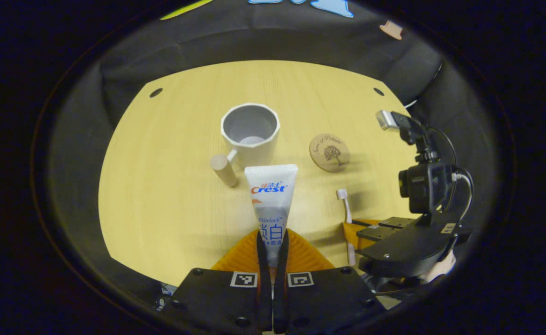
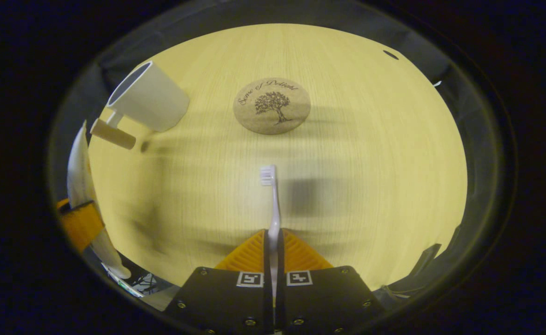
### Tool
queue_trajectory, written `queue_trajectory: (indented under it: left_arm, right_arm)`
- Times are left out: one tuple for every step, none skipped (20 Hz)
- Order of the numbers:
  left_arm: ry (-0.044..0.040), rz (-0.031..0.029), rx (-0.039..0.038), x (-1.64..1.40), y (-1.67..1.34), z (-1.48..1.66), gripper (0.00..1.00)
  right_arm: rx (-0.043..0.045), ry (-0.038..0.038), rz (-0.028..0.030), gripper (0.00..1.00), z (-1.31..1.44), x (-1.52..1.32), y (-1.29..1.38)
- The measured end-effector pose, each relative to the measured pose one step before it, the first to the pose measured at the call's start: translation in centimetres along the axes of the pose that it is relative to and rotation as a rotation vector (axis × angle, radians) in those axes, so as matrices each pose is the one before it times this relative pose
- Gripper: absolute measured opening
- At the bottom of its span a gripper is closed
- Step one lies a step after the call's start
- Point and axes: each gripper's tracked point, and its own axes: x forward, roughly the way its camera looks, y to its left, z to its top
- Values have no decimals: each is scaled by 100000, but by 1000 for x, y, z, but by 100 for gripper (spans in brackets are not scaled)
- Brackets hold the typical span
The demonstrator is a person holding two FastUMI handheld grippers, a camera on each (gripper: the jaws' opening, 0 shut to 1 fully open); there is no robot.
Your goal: Put the toothbrush and toothpaste on the desktop into the cup, then pick up the cup and place it on the coaster on the desktop.
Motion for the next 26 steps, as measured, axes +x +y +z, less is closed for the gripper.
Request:
queue_trajectory:
  left_arm:
    - [-1347,-720,-539,-609,-112,664,9]
    - [-1488,-983,-621,-777,25,995,9]
    - [-1447,-303,-495,-553,17,1022,9]
    - [-1898,92,-12,-557,111,1276,9]
    - [-2622,-251,267,-487,58,1384,9]
    - [-2301,114,340,-498,136,1535,9]
    - [-2544,136,474,-438,261,1561,9]
    - [-2681,144,642,-157,204,1634,9]
    - [-2490,372,453,117,194,1432,9]
    - [-2300,155,88,19,231,1507,9]
    - [-2006,-106,-18,259,136,1177,9]
    - [-1508,144,-93,308,224,1108,8]
    - [-1655,142,-7,506,225,915,9]
    - [-1121,114,-31,660,152,654,9]
    - [-1138,671,-22,579,266,539,9]
    - [-510,-131,-302,828,163,420,9]
    - [-330,-679,-855,735,49,79,9]
    - [-264,-933,-1123,754,-55,244,9]
    - [-480,-768,-793,738,-66,8,9]
    - [-760,-190,-592,736,155,237,9]
    - [-457,311,-703,622,206,147,9]
    - [-266,274,-1080,612,151,166,8]
    - [-860,383,-931,637,115,94,8]
    - [-1483,219,-496,554,239,319,9]
    - [-2246,417,-214,577,179,352,9]
    - [-2639,729,-19,589,289,449,9]
  right_arm:
    - [-8,-291,113,4,-41,31,-10]
    - [57,-271,205,4,20,-20,-8]
    - [121,-344,132,4,-20,33,-10]
    - [146,-194,180,4,19,-10,24]
    - [29,-189,111,4,-16,41,7]
    - [8,-24,117,4,22,-57,-21]
    - [-7,-23,80,4,-12,68,7]
    - [-101,-33,47,4,56,-25,-14]
    - [-54,-26,69,4,-56,72,14]
    - [-67,-54,17,4,18,-24,-24]
    - [34,-78,65,4,-18,14,35]
    - [141,-120,-20,4,12,-11,-29]
    - [26,-155,27,4,-8,69,22]
    - [-68,-161,-14,4,3,-22,-12]
    - [-168,-79,44,4,-28,31,7]
    - [-90,-43,31,4,50,-47,-19]
    - [40,40,18,4,-58,28,16]
    - [38,95,26,4,39,1,2]
    - [8,42,-3,4,-8,8,0]
    - [10,38,33,4,12,-42,13]
    - [-105,-50,-13,4,-18,55,-13]
    - [-107,9,61,4,7,-37,-10]
    - [26,-15,-15,4,-20,47,12]
    - [65,9,-10,4,10,-53,8]
    - [-43,9,15,4,-9,38,-2]
    - [-72,-76,58,4,44,-9,-18]
